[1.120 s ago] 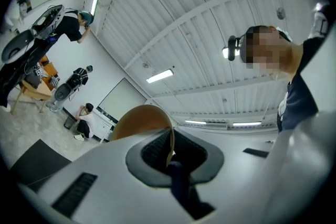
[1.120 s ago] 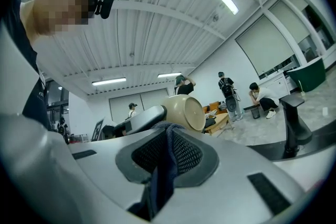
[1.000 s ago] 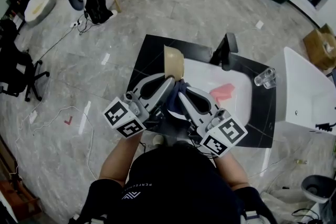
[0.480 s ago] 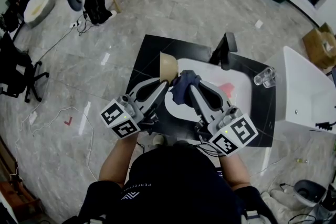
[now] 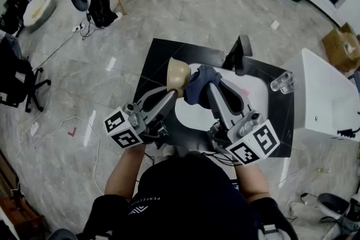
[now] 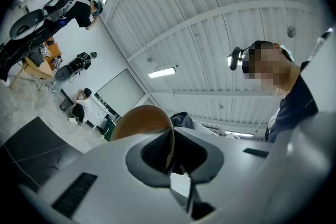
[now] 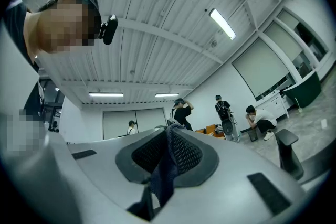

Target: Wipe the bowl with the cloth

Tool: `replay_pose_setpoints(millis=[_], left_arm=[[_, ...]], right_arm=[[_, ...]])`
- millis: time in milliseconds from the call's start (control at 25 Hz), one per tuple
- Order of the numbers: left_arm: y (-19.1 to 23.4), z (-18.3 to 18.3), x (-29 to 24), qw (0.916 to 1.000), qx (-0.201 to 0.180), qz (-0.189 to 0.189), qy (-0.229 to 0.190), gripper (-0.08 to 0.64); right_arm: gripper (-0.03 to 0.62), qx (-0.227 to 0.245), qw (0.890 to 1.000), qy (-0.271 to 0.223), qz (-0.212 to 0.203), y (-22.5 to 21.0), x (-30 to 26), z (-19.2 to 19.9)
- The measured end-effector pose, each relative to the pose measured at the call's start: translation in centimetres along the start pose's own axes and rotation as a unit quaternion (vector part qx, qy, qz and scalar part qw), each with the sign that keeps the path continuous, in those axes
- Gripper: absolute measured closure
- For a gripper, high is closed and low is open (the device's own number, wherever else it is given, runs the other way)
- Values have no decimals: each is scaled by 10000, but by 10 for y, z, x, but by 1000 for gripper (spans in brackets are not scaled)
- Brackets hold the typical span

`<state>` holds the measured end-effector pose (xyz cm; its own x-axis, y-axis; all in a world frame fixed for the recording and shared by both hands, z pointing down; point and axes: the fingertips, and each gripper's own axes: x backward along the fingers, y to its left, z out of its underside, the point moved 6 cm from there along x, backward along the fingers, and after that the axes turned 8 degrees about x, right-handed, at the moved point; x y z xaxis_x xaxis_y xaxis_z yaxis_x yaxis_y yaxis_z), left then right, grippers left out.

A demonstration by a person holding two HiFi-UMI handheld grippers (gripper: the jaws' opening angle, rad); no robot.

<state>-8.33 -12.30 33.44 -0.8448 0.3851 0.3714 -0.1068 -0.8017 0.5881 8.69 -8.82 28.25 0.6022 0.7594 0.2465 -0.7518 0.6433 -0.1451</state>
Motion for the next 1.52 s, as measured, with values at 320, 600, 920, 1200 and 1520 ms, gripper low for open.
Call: replay_pose_setpoints(millis=[320,600,920,1200,1520], left_arm=[[-11,8,-10,9975,326,544,299,540],[-14,7,-10,9955,355,753,444,540],[-17,7,-11,9935,553,972,226,540],[-17,3,-11,9930,532,1047,148,538],[-13,0,-7,9945,484,931,-34,538]], right_arm=[[535,389,9992,116,63,1,-8,16],[535,491,9983,128,286,-7,-7,20],[535,422,9970,267,588,-17,-2,29],[535,308,9966,478,602,-20,-3,37],[535,127,9963,728,438,-15,-4,47]])
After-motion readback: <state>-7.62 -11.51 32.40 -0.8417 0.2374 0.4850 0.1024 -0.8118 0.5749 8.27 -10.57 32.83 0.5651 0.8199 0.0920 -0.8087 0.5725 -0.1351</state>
